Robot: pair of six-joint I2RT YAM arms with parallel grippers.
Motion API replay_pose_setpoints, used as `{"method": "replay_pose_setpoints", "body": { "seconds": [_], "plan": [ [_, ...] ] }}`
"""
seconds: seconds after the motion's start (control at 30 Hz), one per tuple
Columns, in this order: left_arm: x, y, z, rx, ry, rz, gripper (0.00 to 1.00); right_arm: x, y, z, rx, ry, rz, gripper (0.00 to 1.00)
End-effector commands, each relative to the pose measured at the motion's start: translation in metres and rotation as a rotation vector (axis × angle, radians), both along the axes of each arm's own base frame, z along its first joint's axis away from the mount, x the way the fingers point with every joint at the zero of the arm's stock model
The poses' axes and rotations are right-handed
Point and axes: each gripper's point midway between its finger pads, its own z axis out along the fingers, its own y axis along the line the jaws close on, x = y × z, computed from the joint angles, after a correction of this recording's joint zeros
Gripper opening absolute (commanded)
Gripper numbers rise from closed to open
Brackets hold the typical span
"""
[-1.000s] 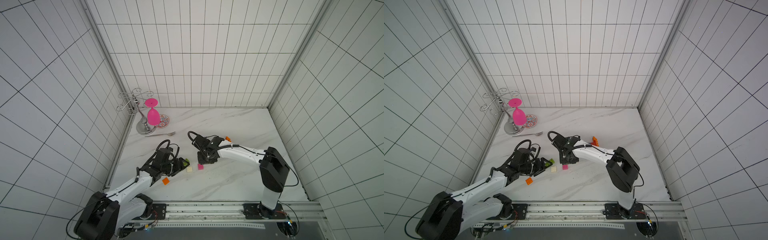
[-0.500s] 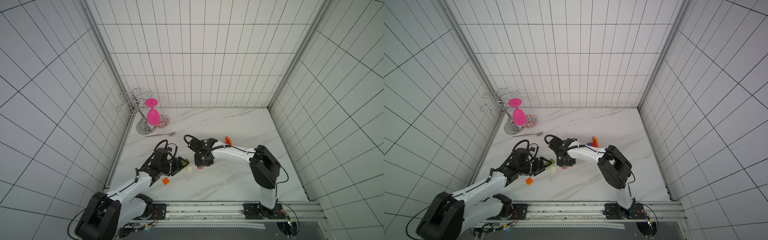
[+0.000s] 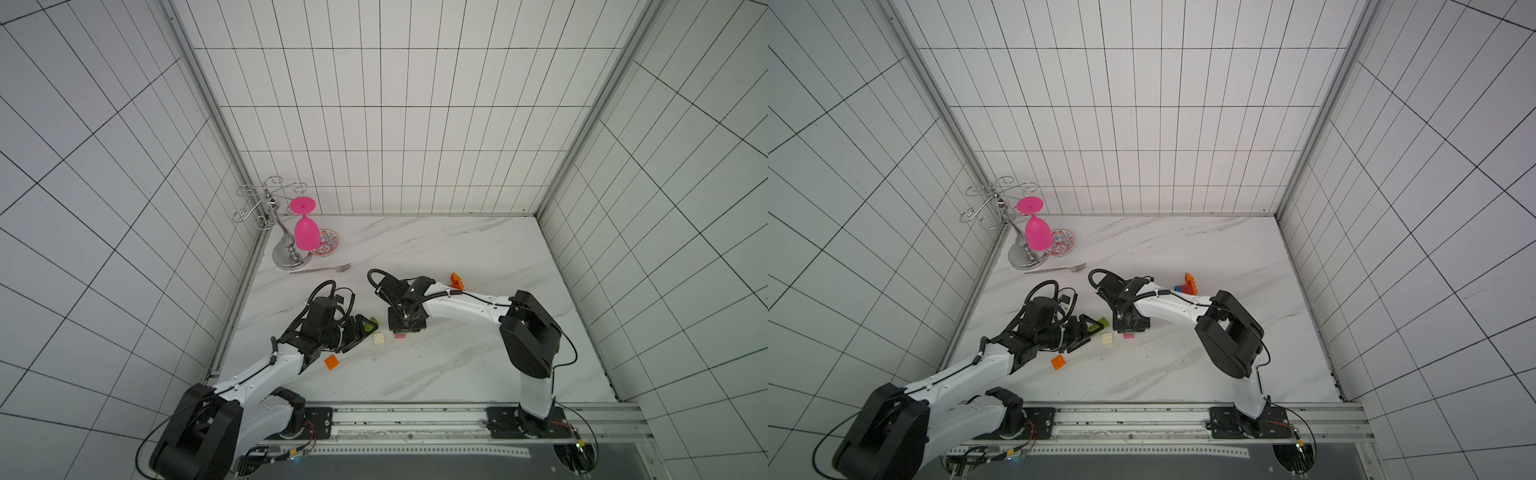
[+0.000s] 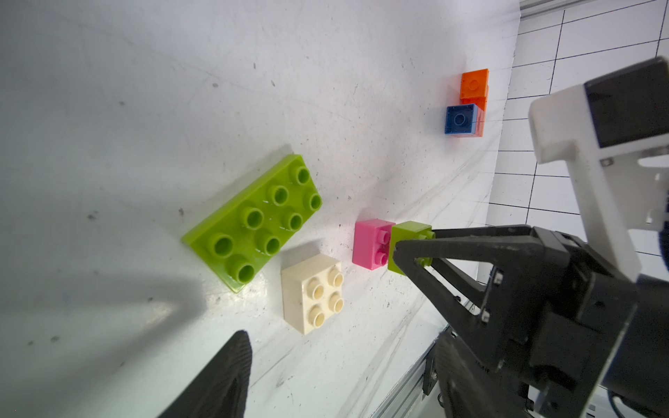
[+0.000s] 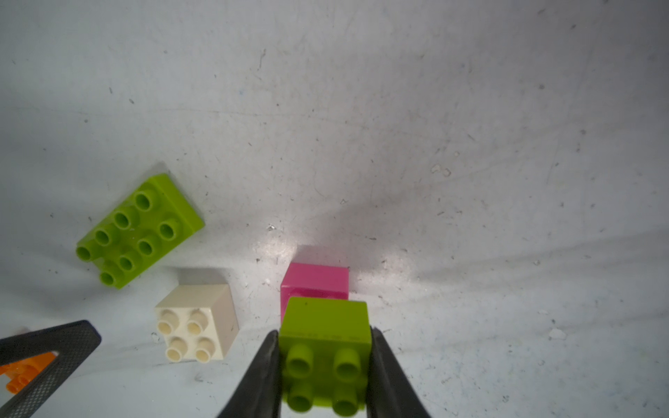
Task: Assemble the letter r with lego
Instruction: Assemble the lego brick with the lego brick.
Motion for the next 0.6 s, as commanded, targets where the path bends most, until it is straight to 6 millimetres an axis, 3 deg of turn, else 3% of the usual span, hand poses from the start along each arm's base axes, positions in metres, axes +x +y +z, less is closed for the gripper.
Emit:
{"method": "replay_pose_setpoints", "body": {
  "seconds": [0.0, 0.57],
  "plan": [
    [0.0, 0.0, 0.001, -0.01, -0.016, -0.003, 0.72, 0.001, 0.01, 0.014, 0.034, -0.02, -0.019, 0.0],
    [0.0, 0.0, 0.0, -0.007, -0.016, -0.006, 0.72, -0.002, 0.011, -0.009, -0.007, 0.033, -0.022, 0.0]
  ]
}}
